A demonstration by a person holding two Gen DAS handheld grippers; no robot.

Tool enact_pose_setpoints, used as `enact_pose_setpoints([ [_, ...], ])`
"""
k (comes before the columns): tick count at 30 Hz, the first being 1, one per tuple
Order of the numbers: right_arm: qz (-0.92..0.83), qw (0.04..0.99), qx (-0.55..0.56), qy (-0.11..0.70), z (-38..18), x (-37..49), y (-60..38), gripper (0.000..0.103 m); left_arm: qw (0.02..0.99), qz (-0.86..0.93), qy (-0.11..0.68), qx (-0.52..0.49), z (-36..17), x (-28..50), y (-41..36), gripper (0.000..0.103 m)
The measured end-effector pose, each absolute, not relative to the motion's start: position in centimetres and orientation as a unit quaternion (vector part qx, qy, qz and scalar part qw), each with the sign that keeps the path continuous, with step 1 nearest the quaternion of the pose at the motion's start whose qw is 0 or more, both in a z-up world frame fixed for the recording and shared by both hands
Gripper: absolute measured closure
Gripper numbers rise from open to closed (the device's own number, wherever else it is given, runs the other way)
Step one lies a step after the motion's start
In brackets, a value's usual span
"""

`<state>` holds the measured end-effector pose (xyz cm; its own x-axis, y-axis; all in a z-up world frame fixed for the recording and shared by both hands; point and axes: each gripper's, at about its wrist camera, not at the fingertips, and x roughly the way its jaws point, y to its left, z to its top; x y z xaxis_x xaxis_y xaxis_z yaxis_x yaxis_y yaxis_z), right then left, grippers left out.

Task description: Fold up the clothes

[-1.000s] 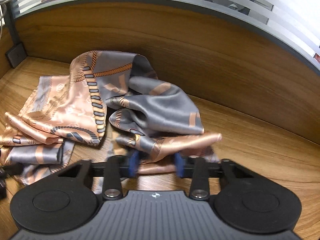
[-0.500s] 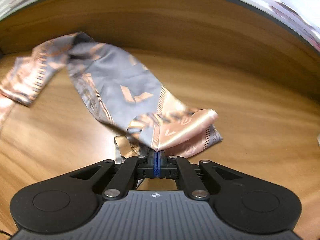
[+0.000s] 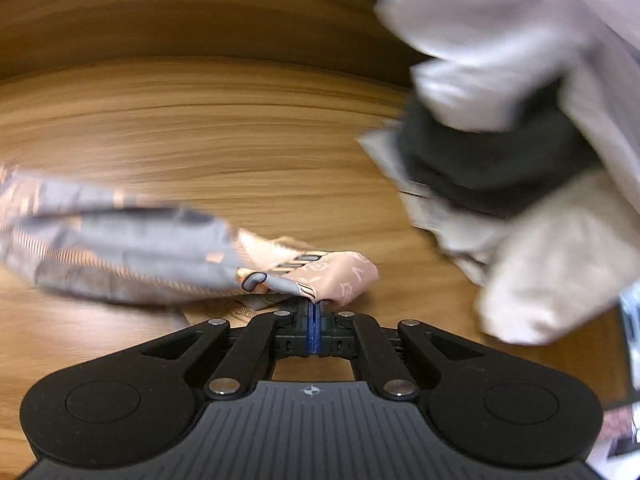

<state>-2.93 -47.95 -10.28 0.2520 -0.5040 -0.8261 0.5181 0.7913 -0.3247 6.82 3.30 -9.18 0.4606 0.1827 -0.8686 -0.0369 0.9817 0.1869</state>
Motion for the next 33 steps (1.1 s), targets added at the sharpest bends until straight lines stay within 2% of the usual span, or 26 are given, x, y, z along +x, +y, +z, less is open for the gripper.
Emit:
enact_pose_setpoints([
  [2,-0.326,0.792,0.007,0.516,-9.6,-4.4,-48.6,0.093,0.853,0.057,0.513,0.075,-9.1,6.5,2.8,0.1],
  [4,-0.314,0.798,-0.002,0.514,-8.9,-4.9,-48.1,0.07,0.854,0.056,0.512,0.075,-9.1,6.3,2.8,0.1],
  [6,-0.287,0.808,-0.006,0.514,-8.2,-5.1,-46.7,0.065,0.855,0.06,0.508,0.078,-9.2,6.5,3.4,0.1],
  [19,-0.111,0.859,0.0,0.5,-5.6,-1.5,-35.0,0.056,0.854,0.13,0.49,0.117,-7.8,5.8,12.5,0.1],
  [24,-0.062,0.867,-0.005,0.494,-5.8,0.4,-30.1,0.056,0.842,0.178,0.497,0.114,-7.6,5.8,17.1,0.099],
  [26,-0.046,0.869,-0.005,0.493,-6.0,1.2,-28.7,0.056,0.84,0.189,0.5,0.098,-7.4,5.9,18.2,0.096],
  [29,-0.027,0.869,-0.004,0.494,-6.3,2.6,-26.8,0.056,0.843,0.186,0.501,0.067,-7.3,5.8,18.6,0.082],
  [31,-0.017,0.871,-0.001,0.491,-6.6,3.8,-25.7,0.054,0.846,0.177,0.499,0.058,-7.3,5.8,18.0,0.069],
  [33,-0.004,0.872,0.007,0.49,-6.9,5.1,-24.7,0.052,0.85,0.163,0.499,0.055,-7.4,5.9,16.9,0.064],
])
